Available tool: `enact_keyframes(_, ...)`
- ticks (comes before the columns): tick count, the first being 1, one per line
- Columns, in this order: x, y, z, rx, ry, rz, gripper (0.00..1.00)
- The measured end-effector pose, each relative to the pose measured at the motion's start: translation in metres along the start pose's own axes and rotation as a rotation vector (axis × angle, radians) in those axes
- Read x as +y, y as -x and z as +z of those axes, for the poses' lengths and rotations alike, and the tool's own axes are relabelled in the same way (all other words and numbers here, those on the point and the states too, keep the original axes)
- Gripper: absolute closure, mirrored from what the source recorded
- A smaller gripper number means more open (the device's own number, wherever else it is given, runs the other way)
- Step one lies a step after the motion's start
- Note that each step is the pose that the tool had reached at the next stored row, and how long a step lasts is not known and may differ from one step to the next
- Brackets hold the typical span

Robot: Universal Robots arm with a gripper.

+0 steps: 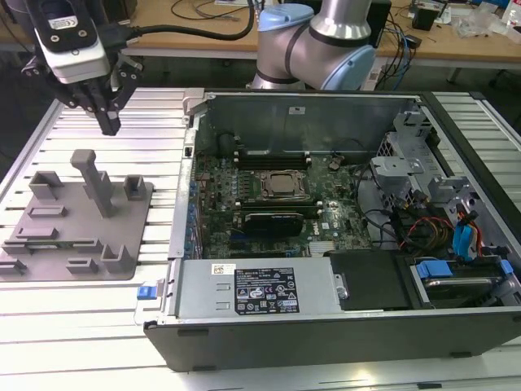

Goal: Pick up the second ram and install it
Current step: 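Reach for the second ram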

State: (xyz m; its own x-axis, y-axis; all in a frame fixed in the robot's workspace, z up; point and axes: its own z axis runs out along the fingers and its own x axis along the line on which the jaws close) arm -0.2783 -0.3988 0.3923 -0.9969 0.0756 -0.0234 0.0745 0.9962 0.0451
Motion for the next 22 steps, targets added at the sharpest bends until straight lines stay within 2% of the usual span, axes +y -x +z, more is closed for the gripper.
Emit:
enact_keyframes(3, -0.0007, -0.0092, 0.0, 0.0, 0.0, 0.0, 0.92)
enact_keyframes(5, -0.0015, -0.0192, 0.0, 0.0001, 0.0, 0.0, 0.92)
enact_keyframes(7, -0.0019, -0.0256, -0.0001, 0.0, 0.0, 0.0, 0.92)
enact_keyframes(9, -0.0022, -0.0284, -0.0002, 0.0001, -0.0001, 0.0, 0.92)
enact_keyframes(15, -0.0035, -0.0456, -0.0005, 0.0, 0.0, 0.0, 0.92)
enact_keyframes(20, -0.0042, -0.0557, -0.0007, 0.0001, -0.0001, 0.0, 0.92)
enact_keyframes(22, -0.0047, -0.0621, -0.0007, 0.0001, -0.0001, 0.0, 0.92)
